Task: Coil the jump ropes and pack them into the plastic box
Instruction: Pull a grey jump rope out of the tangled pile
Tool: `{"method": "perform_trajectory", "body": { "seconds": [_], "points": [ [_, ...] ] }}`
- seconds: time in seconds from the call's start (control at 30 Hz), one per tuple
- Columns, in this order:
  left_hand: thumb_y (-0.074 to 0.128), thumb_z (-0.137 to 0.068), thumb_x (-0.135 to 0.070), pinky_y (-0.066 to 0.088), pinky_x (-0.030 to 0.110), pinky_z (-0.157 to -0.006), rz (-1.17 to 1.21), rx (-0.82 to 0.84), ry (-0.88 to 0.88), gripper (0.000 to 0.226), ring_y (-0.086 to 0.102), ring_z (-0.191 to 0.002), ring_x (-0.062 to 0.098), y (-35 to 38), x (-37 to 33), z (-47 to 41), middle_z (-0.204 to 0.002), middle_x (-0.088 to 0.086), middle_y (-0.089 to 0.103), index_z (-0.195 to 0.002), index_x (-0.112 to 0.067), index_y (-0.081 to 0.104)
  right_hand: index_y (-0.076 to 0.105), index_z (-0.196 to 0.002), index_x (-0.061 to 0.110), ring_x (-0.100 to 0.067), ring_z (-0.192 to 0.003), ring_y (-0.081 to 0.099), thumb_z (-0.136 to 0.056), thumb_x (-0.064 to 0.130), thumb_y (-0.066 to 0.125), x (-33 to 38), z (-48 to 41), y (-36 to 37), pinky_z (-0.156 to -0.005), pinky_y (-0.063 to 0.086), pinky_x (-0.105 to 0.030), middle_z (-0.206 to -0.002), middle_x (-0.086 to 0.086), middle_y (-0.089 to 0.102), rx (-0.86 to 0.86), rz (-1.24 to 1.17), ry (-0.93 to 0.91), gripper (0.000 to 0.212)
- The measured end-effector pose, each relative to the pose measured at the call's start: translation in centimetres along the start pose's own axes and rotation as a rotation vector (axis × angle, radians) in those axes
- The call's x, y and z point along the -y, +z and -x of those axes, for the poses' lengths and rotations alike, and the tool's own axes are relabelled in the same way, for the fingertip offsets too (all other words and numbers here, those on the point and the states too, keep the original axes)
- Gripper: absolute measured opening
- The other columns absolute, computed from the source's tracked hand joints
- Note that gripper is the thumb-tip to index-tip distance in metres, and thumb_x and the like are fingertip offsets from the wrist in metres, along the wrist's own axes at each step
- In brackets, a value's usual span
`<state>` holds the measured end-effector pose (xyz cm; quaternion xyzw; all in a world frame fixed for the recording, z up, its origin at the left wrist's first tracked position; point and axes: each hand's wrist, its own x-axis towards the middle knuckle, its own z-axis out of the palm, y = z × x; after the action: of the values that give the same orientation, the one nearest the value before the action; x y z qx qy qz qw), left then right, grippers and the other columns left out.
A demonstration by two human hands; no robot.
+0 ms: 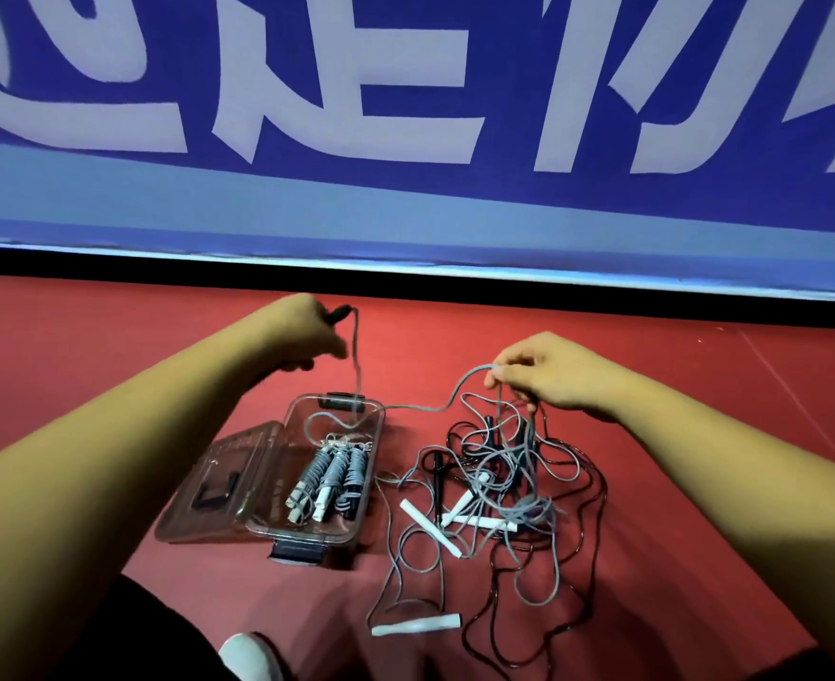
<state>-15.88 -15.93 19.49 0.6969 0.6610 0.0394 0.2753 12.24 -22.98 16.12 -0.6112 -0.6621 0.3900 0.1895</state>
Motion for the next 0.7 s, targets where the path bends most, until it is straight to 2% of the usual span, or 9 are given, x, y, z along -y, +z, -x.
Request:
{"method": "perform_trajectory", "body": {
  "seconds": [0.07,0.13,0.2,0.3,0.4,0.5,0.6,0.63,0.7],
  "points": [
    [0.070,-0.088,-0.017,0.033,0.017,-0.040,0.335,0.026,0.108,0.016,0.051,-0.041,0.013,0.7,-1.9,0.8,-0.067,0.004,0.072,-0.077,-0.007,0.067,0.072,-0.095,0.009,-0.009,-0.046,0.049,-0.098,0.014,0.054,1.6,0.2,0.4,-0.051,0.043,-0.020,-0.053,0.003,0.048,-0.001,-0.010,-0.070,0.020],
    [0.065,-0.092,-0.020,0.027,0.016,-0.040,0.633,0.114,0.219,0.024,0.052,-0.046,0.016,1.5,-3.9,2.0,-0.092,0.002,0.077,-0.071,-0.010,0.061,0.073,-0.096,0.007,-0.006,-0.043,0.046,-0.097,0.014,0.055,3.1,0.2,0.9,-0.047,0.040,-0.017,-0.050,0.006,0.047,0.010,-0.039,-0.149,0.019],
    [0.063,-0.094,-0.025,0.024,0.016,-0.040,0.654,0.224,0.319,0.019,0.048,-0.045,0.017,2.3,-5.1,2.9,-0.096,0.003,0.075,-0.083,-0.010,0.064,0.072,-0.092,0.002,-0.007,-0.042,0.043,-0.096,0.011,0.055,4.2,0.0,1.3,-0.046,0.039,-0.018,-0.049,0.004,0.047,-0.021,-0.102,-0.198,0.020],
    [0.058,-0.099,-0.026,0.024,0.017,-0.039,0.549,0.356,0.385,0.020,0.042,-0.043,0.012,2.7,-5.1,2.9,-0.084,0.011,0.070,-0.095,-0.007,0.064,0.070,-0.082,-0.001,-0.010,-0.042,0.040,-0.094,0.007,0.055,4.8,-0.2,1.3,-0.047,0.038,-0.022,-0.049,0.000,0.046,-0.094,-0.249,-0.183,0.021],
    [0.059,-0.098,-0.025,0.022,0.017,-0.040,0.547,0.222,0.343,0.023,0.037,-0.041,0.010,2.4,-4.7,2.4,-0.058,0.001,0.054,-0.081,-0.011,0.061,0.066,-0.078,0.001,-0.014,-0.046,0.041,-0.095,0.012,0.057,4.2,-0.4,0.8,-0.049,0.039,-0.024,-0.052,-0.001,0.046,-0.036,-0.310,-0.171,0.022],
    [0.056,-0.099,-0.021,0.018,0.015,-0.038,0.858,0.023,0.218,0.027,0.030,-0.036,0.008,1.5,-4.7,1.0,-0.054,-0.001,0.043,-0.073,-0.014,0.055,0.055,-0.070,0.007,-0.015,-0.045,0.042,-0.097,0.014,0.056,2.2,-1.0,0.3,-0.049,0.037,-0.023,-0.054,-0.004,0.045,0.098,-0.261,-0.074,0.027],
    [0.052,-0.101,-0.019,0.018,0.014,-0.035,1.095,-0.156,0.095,0.030,0.027,-0.033,0.005,-0.6,-2.6,-0.6,-0.052,-0.003,0.039,-0.071,-0.016,0.050,0.057,-0.074,0.004,-0.015,-0.047,0.048,-0.096,0.013,0.057,-1.2,-0.9,-0.2,-0.052,0.042,-0.025,-0.055,-0.005,0.050,0.237,-0.113,0.080,0.024],
    [0.052,-0.101,-0.019,0.018,0.014,-0.035,1.072,-0.192,0.063,0.029,0.028,-0.034,0.006,-1.0,-1.4,-1.0,-0.054,-0.002,0.040,-0.072,-0.015,0.052,0.058,-0.075,0.004,-0.016,-0.049,0.050,-0.096,0.014,0.057,-2.2,-0.7,-0.5,-0.053,0.043,-0.025,-0.056,-0.005,0.052,0.250,-0.114,0.121,0.023],
    [0.055,-0.100,-0.018,0.022,0.014,-0.035,0.872,-0.189,-0.015,0.023,0.035,-0.034,0.008,-0.8,1.0,-1.5,-0.062,0.003,0.050,-0.078,-0.011,0.058,0.061,-0.075,0.005,-0.017,-0.051,0.052,-0.096,0.016,0.059,-3.4,-0.7,-1.1,-0.054,0.043,-0.025,-0.057,-0.005,0.054,0.136,-0.114,0.142,0.024]
  ]
}}
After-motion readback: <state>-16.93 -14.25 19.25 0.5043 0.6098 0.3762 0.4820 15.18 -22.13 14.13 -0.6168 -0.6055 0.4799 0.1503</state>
